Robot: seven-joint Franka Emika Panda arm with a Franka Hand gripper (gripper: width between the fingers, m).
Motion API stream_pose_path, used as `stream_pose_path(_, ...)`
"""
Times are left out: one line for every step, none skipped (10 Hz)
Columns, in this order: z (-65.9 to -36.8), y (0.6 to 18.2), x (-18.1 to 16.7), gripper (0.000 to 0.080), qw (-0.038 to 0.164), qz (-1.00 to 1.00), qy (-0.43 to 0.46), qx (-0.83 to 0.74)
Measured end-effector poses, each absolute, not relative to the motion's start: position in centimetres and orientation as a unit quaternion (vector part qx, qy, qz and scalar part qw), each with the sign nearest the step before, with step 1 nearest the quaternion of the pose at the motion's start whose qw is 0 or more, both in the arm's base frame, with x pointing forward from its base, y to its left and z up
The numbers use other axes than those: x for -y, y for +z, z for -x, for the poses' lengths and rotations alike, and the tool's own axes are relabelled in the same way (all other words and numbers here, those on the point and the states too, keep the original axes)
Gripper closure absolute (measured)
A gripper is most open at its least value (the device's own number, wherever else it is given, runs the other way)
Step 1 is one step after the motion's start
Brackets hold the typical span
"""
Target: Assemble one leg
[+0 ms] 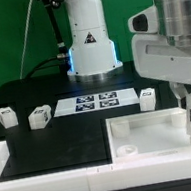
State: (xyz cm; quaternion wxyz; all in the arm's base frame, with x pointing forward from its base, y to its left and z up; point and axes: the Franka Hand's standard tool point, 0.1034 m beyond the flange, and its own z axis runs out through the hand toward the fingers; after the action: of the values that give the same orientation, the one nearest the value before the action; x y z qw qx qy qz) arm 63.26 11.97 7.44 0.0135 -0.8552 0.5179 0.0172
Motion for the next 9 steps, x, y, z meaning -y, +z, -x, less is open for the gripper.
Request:
stream_pose_path(-63.23,7.35,-11.90,0.0508,0.013,0.809,0.021,-0.587)
stream_pose_path(-63.24,7.35,-11.92,0.0508,0.012,0.797,0.021,-0.604)
stream_pose_path(-63.24,7.35,-11.91,0.0508,0.012,0.801,0.020,-0.598)
stream_pose_path(-63.26,7.38,-12.02,0.0508,0.013,0.818,0.019,-0.575)
stream_pose_path(-63.24,7.42,-12.33,0.0454,0.015,0.848,0.017,-0.529)
stream_pose_path(-63.23,7.42,-12.33,0.0271,0.016,0.881,0.016,-0.472)
stream_pose_path(-63.24,7.39,-12.34,0.0271,0.017,0.918,0.014,-0.396)
stream_pose_path(-63.24,7.30,-12.24,0.0176,0.018,0.948,0.013,-0.318)
stream_pose_path(-63.24,7.28,-12.25,0.0157,0.019,0.964,0.012,-0.266)
